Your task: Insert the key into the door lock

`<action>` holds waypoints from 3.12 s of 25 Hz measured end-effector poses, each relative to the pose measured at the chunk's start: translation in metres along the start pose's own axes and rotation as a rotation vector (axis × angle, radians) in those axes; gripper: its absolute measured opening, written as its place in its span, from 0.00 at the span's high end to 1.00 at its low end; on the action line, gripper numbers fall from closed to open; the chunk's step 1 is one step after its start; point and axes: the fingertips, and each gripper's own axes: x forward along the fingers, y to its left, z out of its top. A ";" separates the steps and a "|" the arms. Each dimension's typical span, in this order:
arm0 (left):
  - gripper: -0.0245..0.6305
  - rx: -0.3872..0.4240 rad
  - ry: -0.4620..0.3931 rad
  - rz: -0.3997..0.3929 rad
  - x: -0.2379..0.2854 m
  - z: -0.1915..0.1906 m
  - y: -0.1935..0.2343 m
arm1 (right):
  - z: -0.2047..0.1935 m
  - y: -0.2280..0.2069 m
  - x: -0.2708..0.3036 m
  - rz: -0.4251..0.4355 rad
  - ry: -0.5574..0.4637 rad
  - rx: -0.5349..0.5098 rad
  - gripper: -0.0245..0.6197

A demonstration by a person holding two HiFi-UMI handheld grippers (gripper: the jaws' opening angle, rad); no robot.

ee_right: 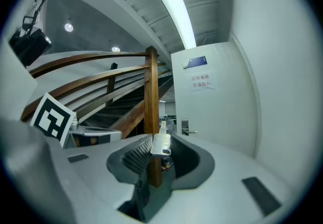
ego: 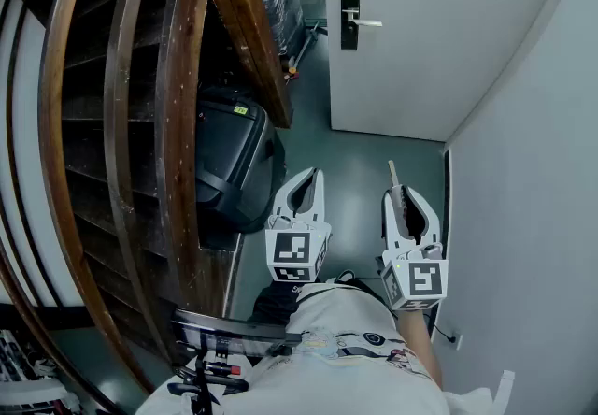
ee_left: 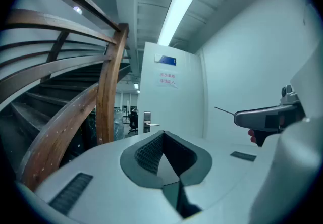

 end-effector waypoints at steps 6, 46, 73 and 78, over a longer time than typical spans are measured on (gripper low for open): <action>0.96 0.002 0.017 0.008 0.004 -0.007 -0.008 | -0.006 -0.013 -0.001 0.002 -0.004 0.021 0.78; 0.96 -0.019 0.079 -0.069 0.272 -0.030 0.134 | -0.042 -0.050 0.323 0.018 0.119 0.016 0.78; 0.96 -0.047 0.157 0.005 0.432 -0.166 0.209 | -0.184 -0.192 0.624 -0.078 0.268 -0.081 0.78; 0.96 -0.044 0.166 0.014 0.441 -0.180 0.218 | -0.192 -0.197 0.643 -0.084 0.263 -0.077 0.78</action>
